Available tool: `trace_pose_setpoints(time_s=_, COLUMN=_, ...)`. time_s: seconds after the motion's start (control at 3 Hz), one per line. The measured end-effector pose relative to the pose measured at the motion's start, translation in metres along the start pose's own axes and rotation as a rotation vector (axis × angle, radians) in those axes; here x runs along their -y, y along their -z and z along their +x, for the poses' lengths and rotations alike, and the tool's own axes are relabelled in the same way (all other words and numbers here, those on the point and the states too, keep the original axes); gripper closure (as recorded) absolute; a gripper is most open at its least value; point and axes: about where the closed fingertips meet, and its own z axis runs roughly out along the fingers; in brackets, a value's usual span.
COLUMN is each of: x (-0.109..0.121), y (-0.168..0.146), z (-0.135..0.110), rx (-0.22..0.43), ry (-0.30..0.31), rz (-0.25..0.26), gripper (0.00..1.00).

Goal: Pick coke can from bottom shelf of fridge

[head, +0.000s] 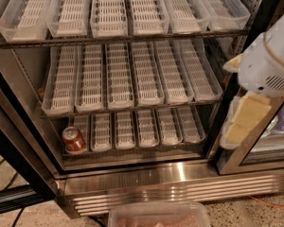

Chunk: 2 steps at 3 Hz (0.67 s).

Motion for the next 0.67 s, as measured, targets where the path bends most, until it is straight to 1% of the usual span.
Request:
trace_pose_setpoints(time_s=0.33, x=-0.023, y=-0.056, z=-0.02, rx=0.056, ry=0.02, rz=-0.047, gripper=0.0)
trace_pose_setpoints(time_s=0.67, x=-0.041, y=-0.099, z=-0.04, rx=0.117, ry=0.027, rz=-0.063, gripper=0.0)
